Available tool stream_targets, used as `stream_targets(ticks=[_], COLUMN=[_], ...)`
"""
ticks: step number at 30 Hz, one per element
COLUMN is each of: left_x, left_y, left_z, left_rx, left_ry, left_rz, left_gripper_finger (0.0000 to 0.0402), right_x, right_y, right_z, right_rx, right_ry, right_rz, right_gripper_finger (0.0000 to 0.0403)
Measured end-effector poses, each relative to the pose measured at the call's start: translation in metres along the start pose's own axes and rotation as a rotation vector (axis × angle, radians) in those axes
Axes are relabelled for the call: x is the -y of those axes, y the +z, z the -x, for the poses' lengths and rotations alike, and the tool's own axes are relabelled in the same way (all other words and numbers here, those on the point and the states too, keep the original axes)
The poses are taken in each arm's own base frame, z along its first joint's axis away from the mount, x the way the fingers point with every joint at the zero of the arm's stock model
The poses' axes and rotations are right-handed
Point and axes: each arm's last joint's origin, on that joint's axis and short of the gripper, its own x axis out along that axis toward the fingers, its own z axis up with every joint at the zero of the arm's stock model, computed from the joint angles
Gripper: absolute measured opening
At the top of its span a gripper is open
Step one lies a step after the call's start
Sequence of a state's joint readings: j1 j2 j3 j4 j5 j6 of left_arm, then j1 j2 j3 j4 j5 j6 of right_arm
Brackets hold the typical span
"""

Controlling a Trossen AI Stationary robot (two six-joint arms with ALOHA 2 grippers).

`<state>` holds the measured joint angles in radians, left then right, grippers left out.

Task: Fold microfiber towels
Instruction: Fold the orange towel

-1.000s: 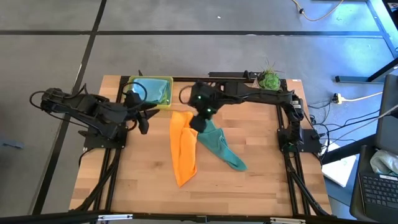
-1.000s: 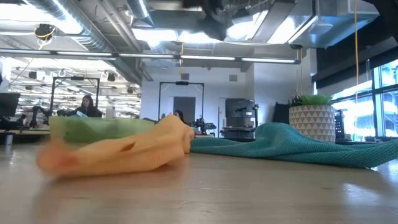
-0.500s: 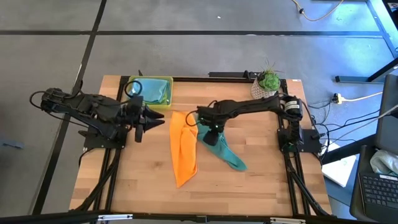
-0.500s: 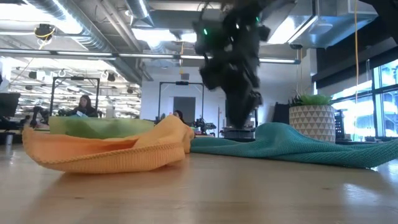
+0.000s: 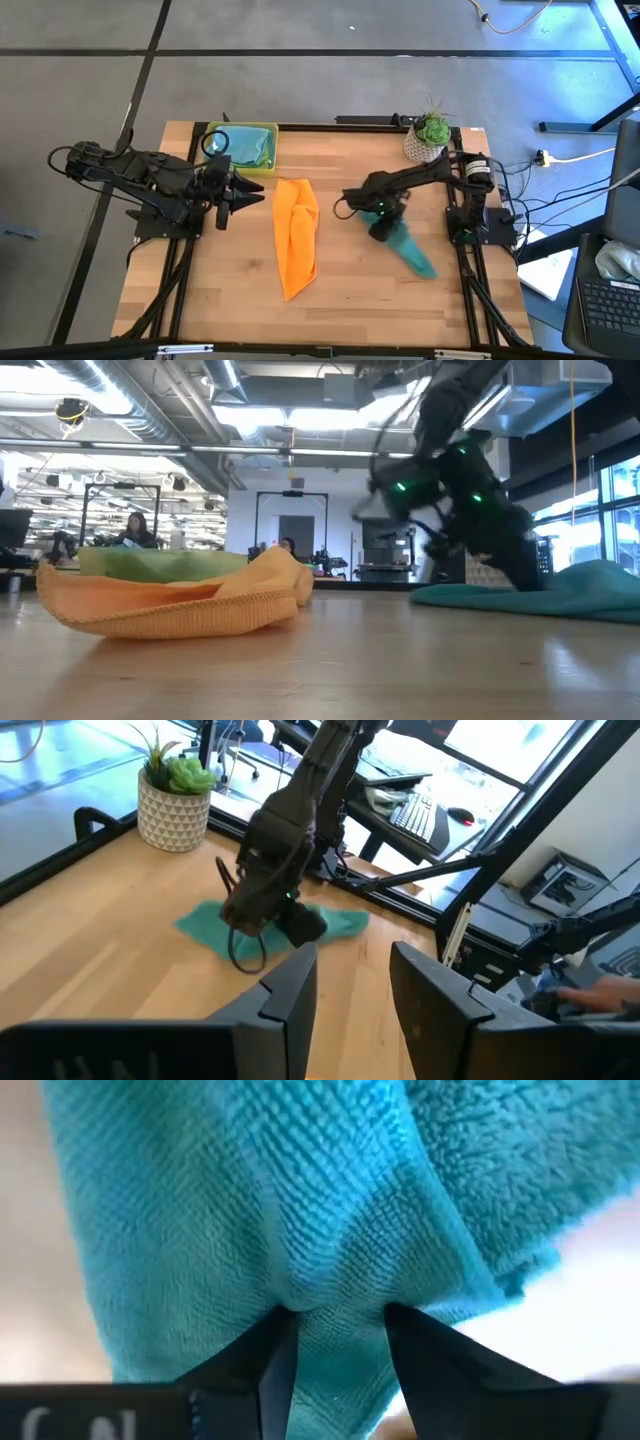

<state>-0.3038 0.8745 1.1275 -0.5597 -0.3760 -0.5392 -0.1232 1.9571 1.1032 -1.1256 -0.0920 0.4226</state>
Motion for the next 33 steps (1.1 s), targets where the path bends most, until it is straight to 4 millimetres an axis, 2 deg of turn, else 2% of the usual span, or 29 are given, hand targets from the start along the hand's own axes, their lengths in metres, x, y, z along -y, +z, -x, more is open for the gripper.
stream_targets(ticks=[8, 13, 18, 25, 33], left_x=[0.000, 0.000, 0.000, 0.000, 0.000], left_y=[0.000, 0.000, 0.000, 0.000, 0.000], left_z=[0.000, 0.000, 0.000, 0.000, 0.000], left_rx=[0.000, 0.000, 0.000, 0.000, 0.000], left_ry=[0.000, 0.001, 0.001, 0.001, 0.001], left_rz=[0.000, -0.001, -0.001, -0.001, -0.001], left_gripper_finger=[0.0121, 0.0121, 0.0121, 0.0121, 0.0121], right_x=[0.046, 0.060, 0.064, 0.066, 0.054], right_y=[-0.033, -0.057, -0.073, -0.088, -0.085], right_z=[-0.023, -0.023, -0.001, 0.040, 0.090], right_rx=[-0.077, -0.081, 0.033, 0.230, 0.535], right_ry=[-0.308, -0.237, -0.155, -0.010, 0.200], right_rz=[-0.318, -0.437, -0.504, -0.567, -0.512], right_gripper_finger=[0.0157, 0.0158, 0.0158, 0.0158, 0.0158])
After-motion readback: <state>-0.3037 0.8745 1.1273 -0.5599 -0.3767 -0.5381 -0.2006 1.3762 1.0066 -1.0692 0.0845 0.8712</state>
